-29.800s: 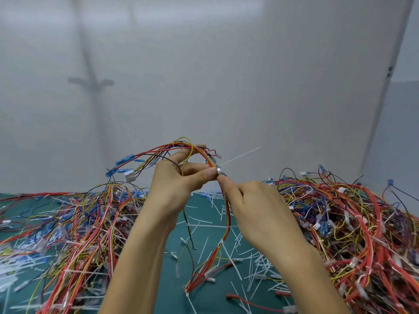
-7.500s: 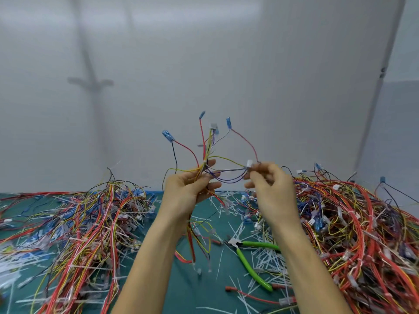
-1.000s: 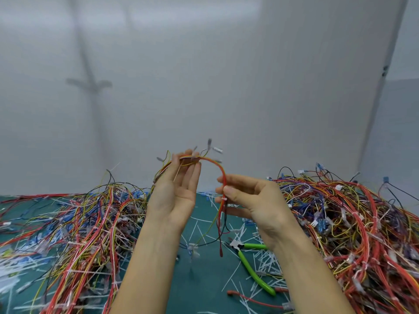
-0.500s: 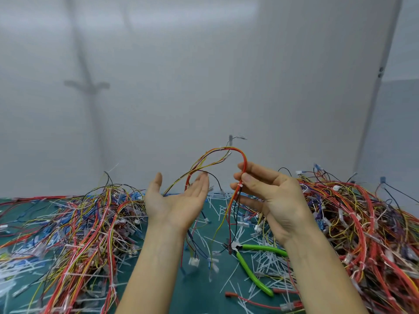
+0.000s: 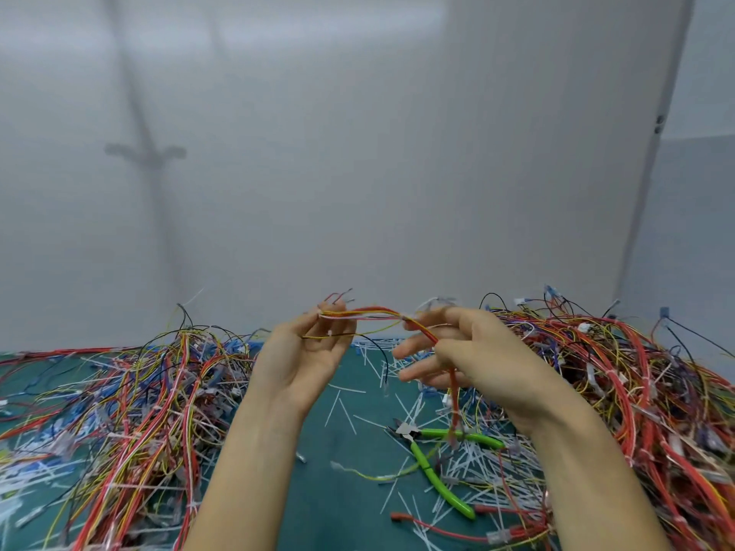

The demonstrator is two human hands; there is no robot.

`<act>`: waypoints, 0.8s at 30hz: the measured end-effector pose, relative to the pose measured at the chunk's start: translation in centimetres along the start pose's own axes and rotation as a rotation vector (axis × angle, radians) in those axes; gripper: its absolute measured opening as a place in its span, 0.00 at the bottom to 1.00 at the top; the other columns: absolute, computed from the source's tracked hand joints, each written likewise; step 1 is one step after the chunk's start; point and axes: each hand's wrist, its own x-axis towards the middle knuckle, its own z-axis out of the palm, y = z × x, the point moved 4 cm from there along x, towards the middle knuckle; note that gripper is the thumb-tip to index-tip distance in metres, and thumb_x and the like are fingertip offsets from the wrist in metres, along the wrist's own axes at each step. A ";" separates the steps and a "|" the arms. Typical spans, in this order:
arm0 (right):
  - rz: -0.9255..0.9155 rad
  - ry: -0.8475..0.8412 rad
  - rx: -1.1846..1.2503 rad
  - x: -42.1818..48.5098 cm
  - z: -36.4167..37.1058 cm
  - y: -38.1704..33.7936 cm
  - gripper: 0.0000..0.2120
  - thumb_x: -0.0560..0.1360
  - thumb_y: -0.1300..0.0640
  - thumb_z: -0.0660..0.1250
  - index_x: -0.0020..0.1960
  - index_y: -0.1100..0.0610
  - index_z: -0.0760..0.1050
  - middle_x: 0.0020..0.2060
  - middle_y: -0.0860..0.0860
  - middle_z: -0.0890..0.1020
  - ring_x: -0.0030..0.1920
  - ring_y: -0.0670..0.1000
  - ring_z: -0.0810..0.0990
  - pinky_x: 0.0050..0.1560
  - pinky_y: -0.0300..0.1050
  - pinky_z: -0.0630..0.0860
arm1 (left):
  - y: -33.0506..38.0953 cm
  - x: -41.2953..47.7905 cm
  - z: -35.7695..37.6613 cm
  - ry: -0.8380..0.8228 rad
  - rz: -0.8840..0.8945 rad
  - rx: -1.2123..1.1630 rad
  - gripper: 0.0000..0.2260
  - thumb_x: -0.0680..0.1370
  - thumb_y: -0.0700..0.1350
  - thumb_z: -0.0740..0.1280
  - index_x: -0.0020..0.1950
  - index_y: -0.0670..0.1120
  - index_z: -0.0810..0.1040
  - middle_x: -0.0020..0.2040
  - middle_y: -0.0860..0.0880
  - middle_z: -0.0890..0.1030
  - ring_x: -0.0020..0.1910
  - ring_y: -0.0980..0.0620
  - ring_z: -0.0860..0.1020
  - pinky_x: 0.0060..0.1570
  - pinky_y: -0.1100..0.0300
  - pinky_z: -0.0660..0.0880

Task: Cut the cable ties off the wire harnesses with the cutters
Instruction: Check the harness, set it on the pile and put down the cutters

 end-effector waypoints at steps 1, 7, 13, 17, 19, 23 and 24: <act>0.028 0.025 -0.023 0.1 0.0 0.2 0.16 0.77 0.70 0.54 0.56 0.56 0.74 0.43 0.51 0.87 0.41 0.53 0.87 0.45 0.47 0.77 | 0.0 -0.1 0.1 -0.018 0.031 0.071 0.11 0.81 0.35 0.56 0.42 0.38 0.75 0.31 0.45 0.78 0.28 0.51 0.78 0.34 0.57 0.82; -0.016 0.288 -0.227 0.6 -0.9 -0.1 0.30 0.78 0.65 0.58 0.76 0.51 0.54 0.61 0.47 0.75 0.58 0.50 0.77 0.53 0.46 0.75 | -0.4 -0.4 0.6 -0.050 0.292 0.634 0.12 0.84 0.38 0.51 0.61 0.45 0.73 0.29 0.52 0.65 0.24 0.56 0.63 0.28 0.64 0.69; -0.128 0.244 -0.095 0.6 1.1 -0.9 0.17 0.81 0.55 0.60 0.70 0.49 0.72 0.62 0.45 0.79 0.61 0.44 0.77 0.67 0.48 0.72 | -2.2 -0.8 1.2 -0.153 0.311 0.906 0.16 0.84 0.39 0.55 0.67 0.52 0.74 0.31 0.53 0.74 0.26 0.57 0.65 0.31 0.65 0.71; -0.185 0.213 -0.055 1.4 2.8 -0.2 0.10 0.80 0.52 0.66 0.61 0.47 0.78 0.55 0.43 0.83 0.53 0.39 0.81 0.58 0.38 0.75 | -3.3 -1.2 1.8 -0.226 0.352 1.060 0.15 0.83 0.37 0.60 0.64 0.53 0.79 0.43 0.45 0.83 0.36 0.52 0.75 0.42 0.56 0.77; -0.178 0.284 0.014 1.8 2.8 0.4 0.10 0.77 0.54 0.70 0.58 0.52 0.80 0.50 0.47 0.85 0.47 0.40 0.83 0.48 0.32 0.77 | -3.3 -1.3 1.9 -0.217 0.402 1.123 0.15 0.82 0.36 0.62 0.64 0.49 0.80 0.46 0.43 0.85 0.38 0.52 0.77 0.46 0.56 0.79; -0.163 0.414 0.118 1.5 1.8 0.6 0.03 0.75 0.56 0.72 0.47 0.50 0.80 0.42 0.50 0.86 0.44 0.46 0.85 0.47 0.41 0.79 | -2.7 -1.3 2.2 -0.225 0.450 1.122 0.17 0.79 0.33 0.65 0.59 0.54 0.80 0.39 0.49 0.85 0.35 0.56 0.80 0.44 0.60 0.81; -0.159 0.419 0.107 1.3 1.6 0.4 0.01 0.76 0.55 0.70 0.47 0.49 0.80 0.42 0.49 0.86 0.45 0.47 0.85 0.50 0.44 0.80 | -2.8 -1.3 2.4 -0.222 0.463 1.097 0.17 0.79 0.32 0.65 0.60 0.52 0.80 0.38 0.48 0.84 0.35 0.55 0.80 0.43 0.61 0.80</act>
